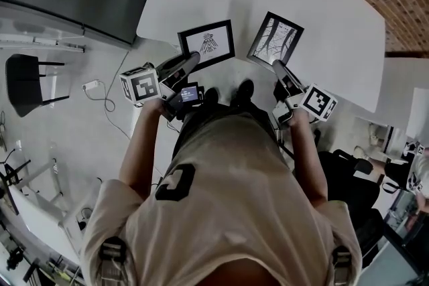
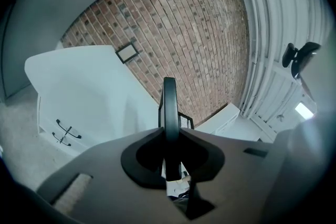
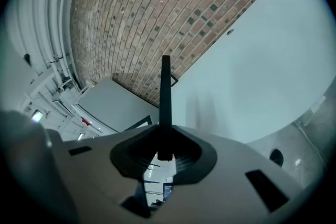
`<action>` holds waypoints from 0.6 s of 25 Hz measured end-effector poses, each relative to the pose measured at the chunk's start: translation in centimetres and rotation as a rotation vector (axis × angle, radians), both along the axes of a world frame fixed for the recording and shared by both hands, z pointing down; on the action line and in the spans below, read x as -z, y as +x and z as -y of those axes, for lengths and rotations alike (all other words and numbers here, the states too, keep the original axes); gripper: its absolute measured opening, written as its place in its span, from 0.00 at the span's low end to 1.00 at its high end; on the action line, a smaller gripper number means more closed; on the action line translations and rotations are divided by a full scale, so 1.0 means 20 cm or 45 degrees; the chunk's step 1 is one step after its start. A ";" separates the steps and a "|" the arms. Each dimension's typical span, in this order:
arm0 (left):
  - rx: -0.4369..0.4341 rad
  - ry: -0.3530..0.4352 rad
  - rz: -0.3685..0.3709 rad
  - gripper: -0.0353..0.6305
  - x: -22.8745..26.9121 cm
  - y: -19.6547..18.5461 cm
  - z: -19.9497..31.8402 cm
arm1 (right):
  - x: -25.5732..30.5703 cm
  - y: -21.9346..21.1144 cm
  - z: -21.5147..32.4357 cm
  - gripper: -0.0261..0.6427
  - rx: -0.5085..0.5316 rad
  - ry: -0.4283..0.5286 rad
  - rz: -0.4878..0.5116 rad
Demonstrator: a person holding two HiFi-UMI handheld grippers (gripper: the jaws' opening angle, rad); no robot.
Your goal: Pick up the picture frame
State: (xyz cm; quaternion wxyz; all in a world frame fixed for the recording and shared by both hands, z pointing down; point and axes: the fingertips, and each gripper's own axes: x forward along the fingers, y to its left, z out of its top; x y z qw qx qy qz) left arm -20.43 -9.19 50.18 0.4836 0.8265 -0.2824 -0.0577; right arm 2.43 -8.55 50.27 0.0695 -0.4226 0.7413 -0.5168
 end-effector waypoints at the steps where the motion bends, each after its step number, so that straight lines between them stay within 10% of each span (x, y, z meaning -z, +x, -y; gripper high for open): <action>1: 0.003 -0.010 -0.006 0.11 0.00 0.00 -0.01 | 0.01 -0.02 0.00 0.13 0.011 0.007 0.017; 15: -0.014 0.003 -0.069 0.11 0.06 0.00 -0.04 | 0.12 -0.01 -0.01 0.13 -0.052 0.090 0.108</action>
